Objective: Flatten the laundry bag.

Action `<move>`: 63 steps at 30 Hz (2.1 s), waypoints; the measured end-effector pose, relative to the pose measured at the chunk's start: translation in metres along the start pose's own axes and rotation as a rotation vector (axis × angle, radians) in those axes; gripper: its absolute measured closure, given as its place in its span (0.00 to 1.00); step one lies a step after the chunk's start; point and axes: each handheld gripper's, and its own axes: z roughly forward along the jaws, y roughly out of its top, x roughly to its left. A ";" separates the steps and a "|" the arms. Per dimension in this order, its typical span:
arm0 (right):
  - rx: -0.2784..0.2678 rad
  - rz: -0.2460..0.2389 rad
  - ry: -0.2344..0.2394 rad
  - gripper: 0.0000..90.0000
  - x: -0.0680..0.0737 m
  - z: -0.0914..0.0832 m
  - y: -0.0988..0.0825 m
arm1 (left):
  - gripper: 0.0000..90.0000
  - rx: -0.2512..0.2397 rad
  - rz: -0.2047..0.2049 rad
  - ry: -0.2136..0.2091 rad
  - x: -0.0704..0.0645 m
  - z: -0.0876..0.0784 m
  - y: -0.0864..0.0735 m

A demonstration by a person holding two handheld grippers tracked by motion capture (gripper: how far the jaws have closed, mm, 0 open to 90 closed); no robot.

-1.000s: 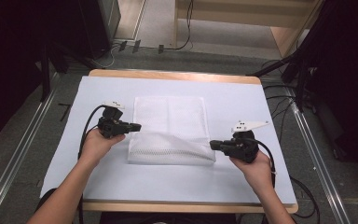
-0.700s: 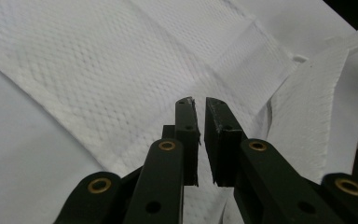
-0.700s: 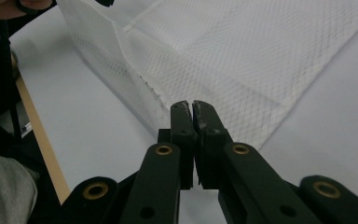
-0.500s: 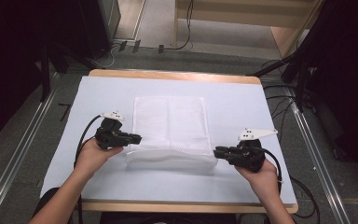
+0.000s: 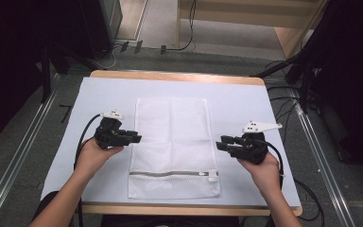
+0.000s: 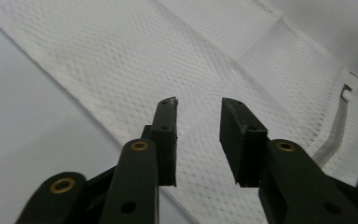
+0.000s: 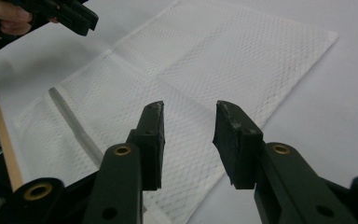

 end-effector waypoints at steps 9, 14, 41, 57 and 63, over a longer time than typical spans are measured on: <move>0.020 0.004 -0.042 0.69 -0.022 0.028 0.007 | 0.55 0.016 -0.064 0.080 0.023 0.012 0.002; 0.030 0.011 -0.091 0.68 -0.037 0.047 0.012 | 0.55 0.021 -0.091 0.104 0.035 0.024 0.004; 0.182 -0.027 -0.208 0.90 -0.051 0.109 -0.002 | 0.96 0.020 -0.131 0.131 0.030 0.049 -0.009; 0.175 0.060 -0.218 0.98 -0.070 0.118 0.018 | 1.00 0.006 -0.147 0.129 0.057 0.052 0.022; 0.149 0.089 -0.221 0.98 -0.077 0.127 0.028 | 1.00 -0.014 -0.166 0.134 0.068 0.056 0.031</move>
